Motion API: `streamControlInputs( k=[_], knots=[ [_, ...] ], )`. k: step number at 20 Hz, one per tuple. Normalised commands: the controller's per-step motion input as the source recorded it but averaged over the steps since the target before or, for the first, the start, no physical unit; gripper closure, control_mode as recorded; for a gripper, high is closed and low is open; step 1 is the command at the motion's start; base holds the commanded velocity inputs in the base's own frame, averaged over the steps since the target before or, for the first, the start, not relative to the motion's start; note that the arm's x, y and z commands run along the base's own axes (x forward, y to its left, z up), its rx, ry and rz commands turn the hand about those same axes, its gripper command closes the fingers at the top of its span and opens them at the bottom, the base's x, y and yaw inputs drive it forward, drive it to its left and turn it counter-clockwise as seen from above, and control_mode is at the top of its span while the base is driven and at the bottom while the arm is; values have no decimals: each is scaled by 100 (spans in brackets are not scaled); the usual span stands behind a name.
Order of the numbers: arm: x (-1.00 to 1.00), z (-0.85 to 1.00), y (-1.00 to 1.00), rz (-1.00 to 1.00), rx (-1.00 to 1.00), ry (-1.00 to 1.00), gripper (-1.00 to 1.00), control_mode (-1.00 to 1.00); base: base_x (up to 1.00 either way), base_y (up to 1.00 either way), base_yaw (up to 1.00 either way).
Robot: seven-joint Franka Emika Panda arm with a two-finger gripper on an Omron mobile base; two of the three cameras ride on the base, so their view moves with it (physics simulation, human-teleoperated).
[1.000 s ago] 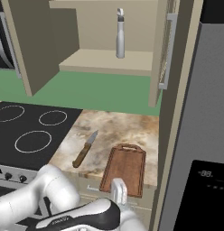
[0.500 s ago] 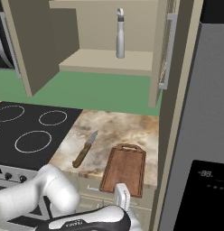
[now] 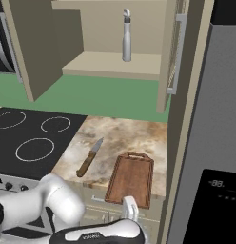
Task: Move the cutting board and knife to the sink. Then move spray from the cabinet to the counter.
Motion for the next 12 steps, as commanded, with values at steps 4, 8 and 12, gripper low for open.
streamControlInputs(
  k=[4, 8, 12],
  knots=[
    [26, -13, -4, 0, 0, -1, -100, -100, 0, 0, 0],
    [28, -13, -13, 0, 0, 0, -100, -100, 0, 0, 0],
    [15, -20, -13, 0, 0, 0, -100, -100, 0, 0, 0]
  ],
)
